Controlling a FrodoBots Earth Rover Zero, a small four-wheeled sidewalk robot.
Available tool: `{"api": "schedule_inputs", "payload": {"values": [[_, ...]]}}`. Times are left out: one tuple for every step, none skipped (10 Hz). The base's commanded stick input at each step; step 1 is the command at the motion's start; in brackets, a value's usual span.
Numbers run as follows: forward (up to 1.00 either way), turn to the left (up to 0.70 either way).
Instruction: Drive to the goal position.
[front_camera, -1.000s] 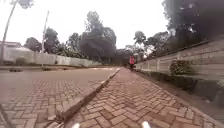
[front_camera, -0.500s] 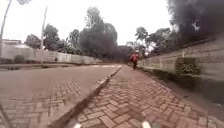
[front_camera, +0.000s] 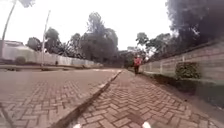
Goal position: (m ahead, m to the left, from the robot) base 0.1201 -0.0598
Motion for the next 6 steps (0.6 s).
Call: {"api": "schedule_inputs", "payload": {"values": [[0.5,-0.5],[0.5,0.03],[0.5,0.08],[0.5,0.09],[0.5,0.05],[0.5,0.02]]}}
